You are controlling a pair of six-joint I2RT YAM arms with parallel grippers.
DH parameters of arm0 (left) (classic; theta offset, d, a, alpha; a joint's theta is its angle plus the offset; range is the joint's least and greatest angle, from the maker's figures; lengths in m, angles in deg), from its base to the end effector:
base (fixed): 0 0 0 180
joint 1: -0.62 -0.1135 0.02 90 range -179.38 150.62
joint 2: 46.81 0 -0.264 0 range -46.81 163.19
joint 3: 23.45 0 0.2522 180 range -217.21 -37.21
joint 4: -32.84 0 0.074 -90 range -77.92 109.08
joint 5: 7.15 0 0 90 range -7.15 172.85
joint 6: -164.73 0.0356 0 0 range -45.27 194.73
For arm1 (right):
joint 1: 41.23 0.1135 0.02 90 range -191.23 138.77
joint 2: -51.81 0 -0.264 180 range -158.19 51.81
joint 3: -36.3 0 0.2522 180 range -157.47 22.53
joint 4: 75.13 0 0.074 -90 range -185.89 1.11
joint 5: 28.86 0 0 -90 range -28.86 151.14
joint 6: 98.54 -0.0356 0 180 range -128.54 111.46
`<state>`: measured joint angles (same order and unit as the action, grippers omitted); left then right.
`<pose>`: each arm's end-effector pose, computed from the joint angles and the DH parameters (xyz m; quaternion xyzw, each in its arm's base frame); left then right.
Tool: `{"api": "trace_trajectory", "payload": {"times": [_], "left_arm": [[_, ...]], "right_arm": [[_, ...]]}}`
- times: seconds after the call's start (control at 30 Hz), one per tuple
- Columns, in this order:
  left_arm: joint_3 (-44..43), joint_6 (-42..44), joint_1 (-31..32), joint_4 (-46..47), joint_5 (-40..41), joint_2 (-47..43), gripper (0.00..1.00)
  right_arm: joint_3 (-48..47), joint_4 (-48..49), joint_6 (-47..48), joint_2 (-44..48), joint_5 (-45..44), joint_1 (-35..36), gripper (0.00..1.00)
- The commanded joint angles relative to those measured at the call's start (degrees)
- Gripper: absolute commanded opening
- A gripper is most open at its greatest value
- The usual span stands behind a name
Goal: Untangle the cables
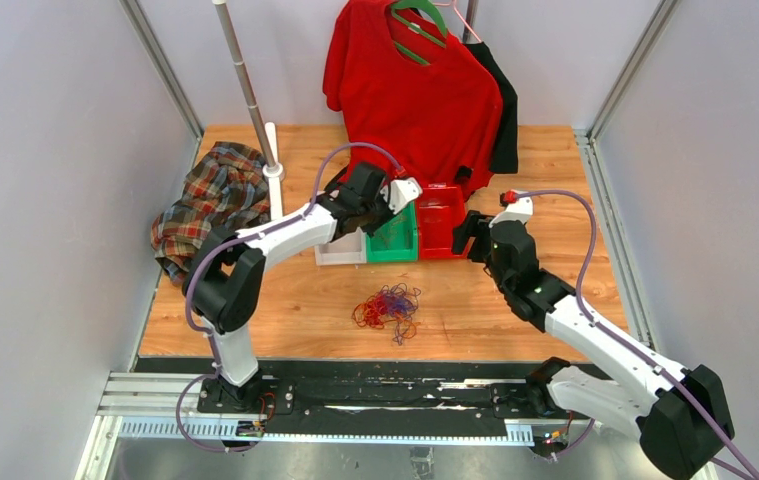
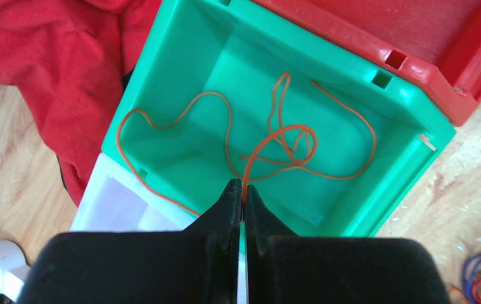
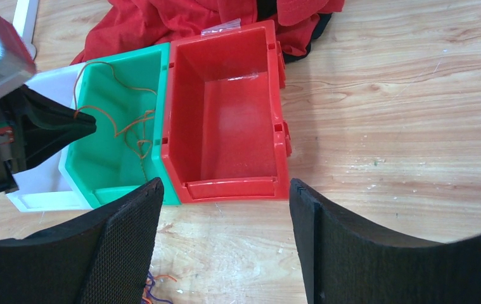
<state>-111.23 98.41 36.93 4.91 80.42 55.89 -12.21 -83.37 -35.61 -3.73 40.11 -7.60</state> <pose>0.3231 -0.2393 0.2316 0.4654 0.7894 -0.0633 0.3953 0.1939 0.1136 0.2721 0.0659 0.7865 0.1763 0.5882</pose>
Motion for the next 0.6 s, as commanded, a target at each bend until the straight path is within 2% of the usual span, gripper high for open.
{"api": "trace_trajectory", "payload": {"times": [0.0, 0.13, 0.23, 0.43, 0.47, 0.57], "left_arm": [[-0.90, 2.59, 1.10, 5.73, 0.80, 2.24, 0.04], [-6.53, 1.26, 1.14, -1.68, -2.78, 2.76, 0.23], [-8.52, 2.21, 1.06, -6.54, -4.83, 1.19, 0.54], [-13.25, 1.39, -0.34, -14.25, -8.82, -2.32, 0.95], [-15.12, 1.25, -0.63, -16.08, -9.96, -2.66, 0.99], [-19.05, 1.85, -1.27, -23.46, -14.27, -4.09, 0.98]], "right_arm": [[-2.04, -1.57, 1.21, 0.31, -0.14, -0.67, 0.72], [-2.66, -1.98, 1.40, 0.78, -0.10, -0.71, 0.72], [-3.48, -2.38, 1.59, 0.88, 0.56, -0.67, 0.72], [-4.76, -3.30, 2.22, 1.06, 2.39, -0.67, 0.72], [-4.92, -3.39, 2.41, 1.06, 2.99, -0.67, 0.72], [-5.42, -3.35, 3.18, 0.74, 6.51, -0.48, 0.72]]}}
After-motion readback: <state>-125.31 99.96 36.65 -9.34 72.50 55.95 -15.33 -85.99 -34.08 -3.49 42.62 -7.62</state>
